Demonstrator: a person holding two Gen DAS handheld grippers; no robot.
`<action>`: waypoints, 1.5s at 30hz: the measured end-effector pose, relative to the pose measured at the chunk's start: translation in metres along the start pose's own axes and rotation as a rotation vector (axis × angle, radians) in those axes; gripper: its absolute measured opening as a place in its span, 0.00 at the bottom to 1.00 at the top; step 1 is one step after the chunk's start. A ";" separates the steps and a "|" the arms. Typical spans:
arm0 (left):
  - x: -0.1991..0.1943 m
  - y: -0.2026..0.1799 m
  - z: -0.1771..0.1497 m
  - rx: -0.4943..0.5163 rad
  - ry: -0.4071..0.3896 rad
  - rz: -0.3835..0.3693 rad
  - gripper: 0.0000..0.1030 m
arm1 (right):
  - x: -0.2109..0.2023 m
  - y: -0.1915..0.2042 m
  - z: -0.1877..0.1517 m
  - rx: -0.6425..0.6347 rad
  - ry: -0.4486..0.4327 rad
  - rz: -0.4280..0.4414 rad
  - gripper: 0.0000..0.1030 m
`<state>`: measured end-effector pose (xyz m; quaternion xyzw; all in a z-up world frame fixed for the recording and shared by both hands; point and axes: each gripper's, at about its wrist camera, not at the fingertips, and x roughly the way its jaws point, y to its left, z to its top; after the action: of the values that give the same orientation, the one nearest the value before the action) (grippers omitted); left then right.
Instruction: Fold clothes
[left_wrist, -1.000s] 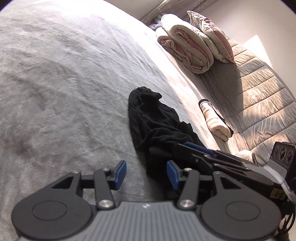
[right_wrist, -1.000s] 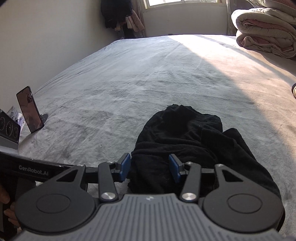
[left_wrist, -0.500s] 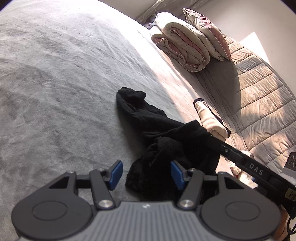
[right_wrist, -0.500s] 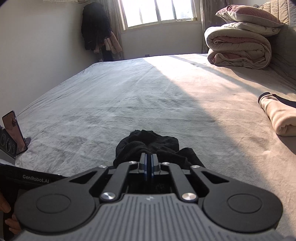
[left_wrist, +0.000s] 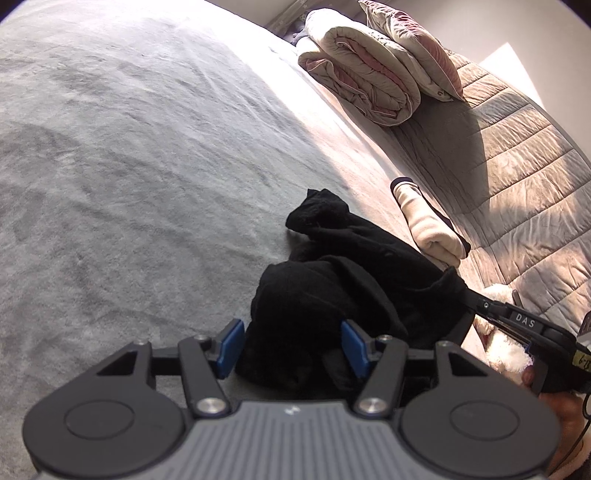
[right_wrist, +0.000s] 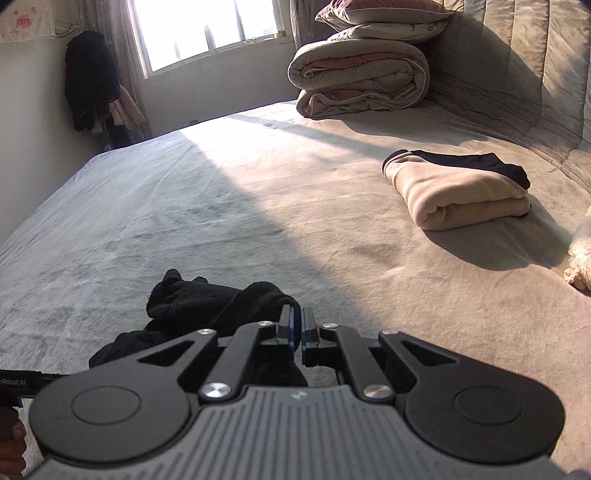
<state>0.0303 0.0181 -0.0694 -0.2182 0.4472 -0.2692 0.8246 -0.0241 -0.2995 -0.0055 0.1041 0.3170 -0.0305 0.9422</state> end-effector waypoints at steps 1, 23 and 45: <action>0.001 0.000 0.000 0.003 0.001 0.002 0.58 | 0.000 -0.006 0.000 0.007 0.000 -0.017 0.04; 0.009 -0.005 0.001 0.021 0.001 -0.003 0.55 | 0.006 -0.065 -0.017 0.108 0.115 -0.056 0.14; 0.013 -0.055 -0.057 0.242 0.178 -0.106 0.17 | 0.026 -0.006 -0.039 0.133 0.268 0.250 0.46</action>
<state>-0.0261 -0.0390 -0.0727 -0.1159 0.4707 -0.3826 0.7865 -0.0270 -0.2965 -0.0526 0.2080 0.4215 0.0799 0.8790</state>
